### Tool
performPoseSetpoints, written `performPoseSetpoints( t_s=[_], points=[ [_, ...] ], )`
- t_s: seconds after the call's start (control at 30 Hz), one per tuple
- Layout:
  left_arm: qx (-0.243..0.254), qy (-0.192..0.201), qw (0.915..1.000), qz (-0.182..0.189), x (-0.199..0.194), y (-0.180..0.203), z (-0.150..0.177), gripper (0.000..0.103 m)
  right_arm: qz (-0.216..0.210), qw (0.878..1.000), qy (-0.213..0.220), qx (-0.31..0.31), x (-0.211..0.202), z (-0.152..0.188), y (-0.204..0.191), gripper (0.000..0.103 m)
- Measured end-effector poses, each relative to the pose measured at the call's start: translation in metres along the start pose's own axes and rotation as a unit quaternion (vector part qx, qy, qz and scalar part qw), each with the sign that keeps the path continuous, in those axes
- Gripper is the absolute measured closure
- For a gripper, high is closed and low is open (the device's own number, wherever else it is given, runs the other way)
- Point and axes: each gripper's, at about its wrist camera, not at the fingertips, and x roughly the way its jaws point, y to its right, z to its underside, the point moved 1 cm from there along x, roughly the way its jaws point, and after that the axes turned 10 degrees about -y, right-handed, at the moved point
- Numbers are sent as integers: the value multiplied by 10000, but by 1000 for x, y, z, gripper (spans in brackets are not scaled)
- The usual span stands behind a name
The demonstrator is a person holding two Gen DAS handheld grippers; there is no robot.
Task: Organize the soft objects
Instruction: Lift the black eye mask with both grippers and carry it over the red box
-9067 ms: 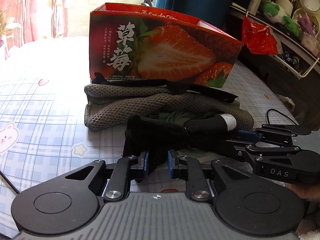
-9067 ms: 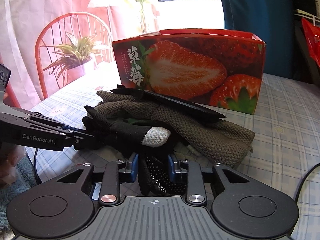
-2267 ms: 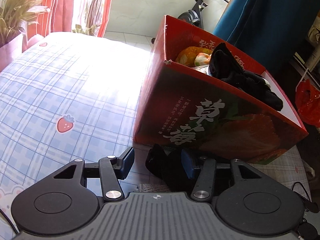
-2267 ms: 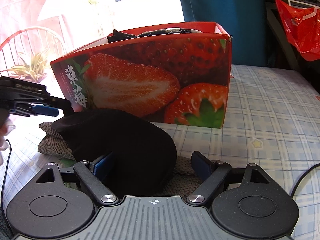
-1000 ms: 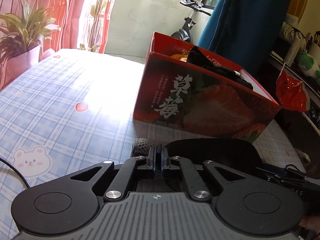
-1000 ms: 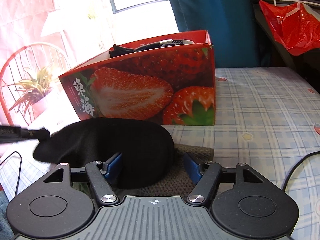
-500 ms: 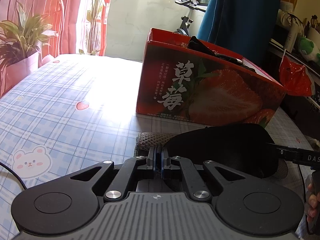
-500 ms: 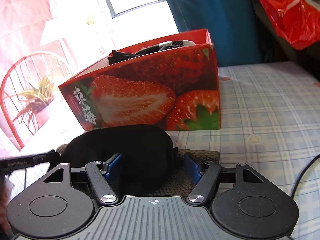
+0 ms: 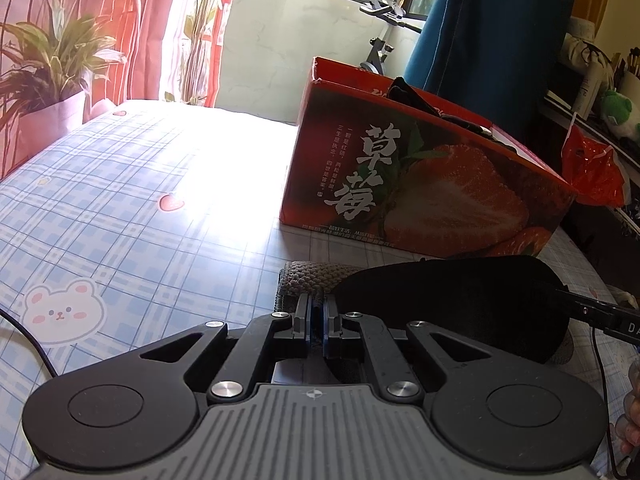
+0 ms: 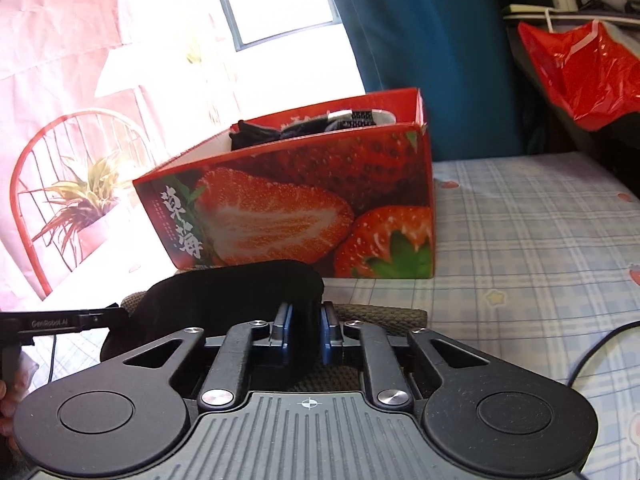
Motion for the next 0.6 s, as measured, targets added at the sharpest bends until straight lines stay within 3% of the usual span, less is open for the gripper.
performPoseSetpoints(
  t_s=[0.23, 0.3, 0.37, 0.6],
  points=[
    [126, 48, 9998, 112, -5, 2, 2, 89, 109, 9998, -142, -1, 2, 10, 1, 92],
    [158, 30, 9998, 128, -6, 3, 3, 81, 124, 9998, -162, 18, 3, 11, 1, 92],
    [156, 25, 9997, 168, -6, 4, 3, 65, 143, 9998, -162, 11, 3, 12, 1, 92],
    [190, -124, 9995, 229, -1, 7, 5, 59, 153, 9996, -216, 38, 7, 14, 3, 91]
  ],
)
